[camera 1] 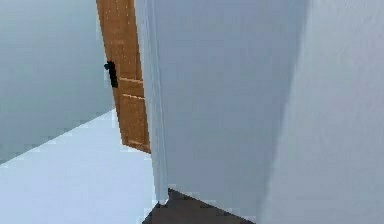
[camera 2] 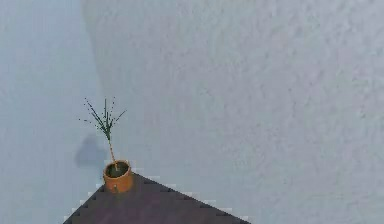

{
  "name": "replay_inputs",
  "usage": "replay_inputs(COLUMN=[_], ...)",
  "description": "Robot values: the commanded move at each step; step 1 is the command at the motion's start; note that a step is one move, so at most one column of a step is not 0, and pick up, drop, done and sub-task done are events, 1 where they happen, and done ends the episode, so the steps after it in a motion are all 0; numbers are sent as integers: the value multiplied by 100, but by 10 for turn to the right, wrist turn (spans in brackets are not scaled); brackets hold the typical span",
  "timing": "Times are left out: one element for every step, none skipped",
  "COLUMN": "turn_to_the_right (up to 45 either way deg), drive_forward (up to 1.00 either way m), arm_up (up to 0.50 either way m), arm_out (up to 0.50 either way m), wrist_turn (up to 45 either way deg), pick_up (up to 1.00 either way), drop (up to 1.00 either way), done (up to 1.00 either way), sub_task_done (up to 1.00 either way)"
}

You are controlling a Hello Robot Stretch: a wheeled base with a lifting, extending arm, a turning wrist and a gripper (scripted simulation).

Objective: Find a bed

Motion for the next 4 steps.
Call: replay_inputs(turn_to_the_right=[0, -450, -180, 0], drive_forward=[70, 0, 0, 75], arm_up=[0, 0, 0, 0], arm_out=[0, 0, 0, 0], wrist_turn=[0, 0, 0, 0], pick_up=[0, 0, 0, 0], drop=[0, 0, 0, 0], done=[0, 0, 0, 0], sub_task_done=[0, 0, 0, 0])
